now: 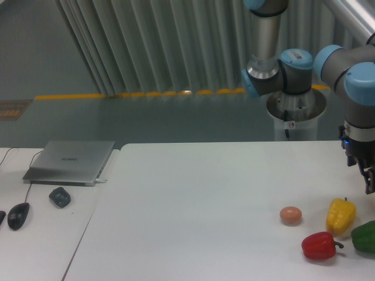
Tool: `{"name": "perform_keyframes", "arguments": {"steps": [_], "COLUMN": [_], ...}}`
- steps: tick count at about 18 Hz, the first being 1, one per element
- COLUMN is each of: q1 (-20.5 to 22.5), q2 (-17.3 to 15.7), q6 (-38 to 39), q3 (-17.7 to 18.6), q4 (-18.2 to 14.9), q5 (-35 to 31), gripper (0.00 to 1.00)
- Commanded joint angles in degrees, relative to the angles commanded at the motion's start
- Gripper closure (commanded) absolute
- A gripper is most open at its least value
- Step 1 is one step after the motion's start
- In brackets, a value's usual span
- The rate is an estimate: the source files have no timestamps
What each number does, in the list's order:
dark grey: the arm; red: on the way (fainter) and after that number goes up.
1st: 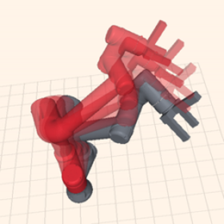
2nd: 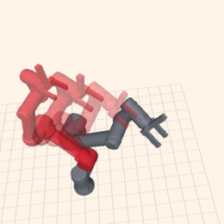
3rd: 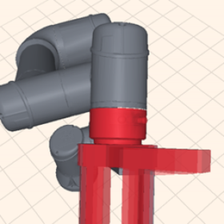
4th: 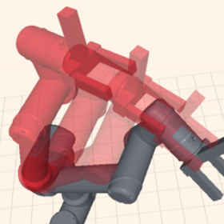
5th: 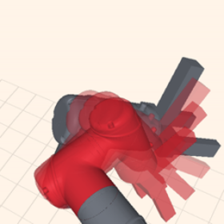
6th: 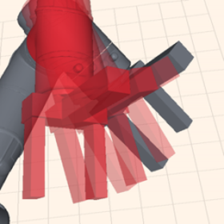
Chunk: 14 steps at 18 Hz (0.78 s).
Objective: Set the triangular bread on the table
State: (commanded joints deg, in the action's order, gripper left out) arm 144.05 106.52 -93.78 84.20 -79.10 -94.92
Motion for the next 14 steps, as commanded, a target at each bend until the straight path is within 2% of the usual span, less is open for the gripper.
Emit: {"name": "perform_keyframes", "arguments": {"steps": [8, 9, 12, 14], "q1": [0.0, 0.0, 0.96, 1.76], "q2": [0.44, 0.35, 0.09, -0.17], "q6": [0.96, 1.58, 1.41, 0.36], "q3": [0.26, 1.14, 3.69, 3.61], "q4": [1.23, 1.84, 6.49, 6.77], "q5": [0.17, -0.17, -0.27, -0.18], "gripper": [0.0, 0.0, 0.0, 0.0]}}
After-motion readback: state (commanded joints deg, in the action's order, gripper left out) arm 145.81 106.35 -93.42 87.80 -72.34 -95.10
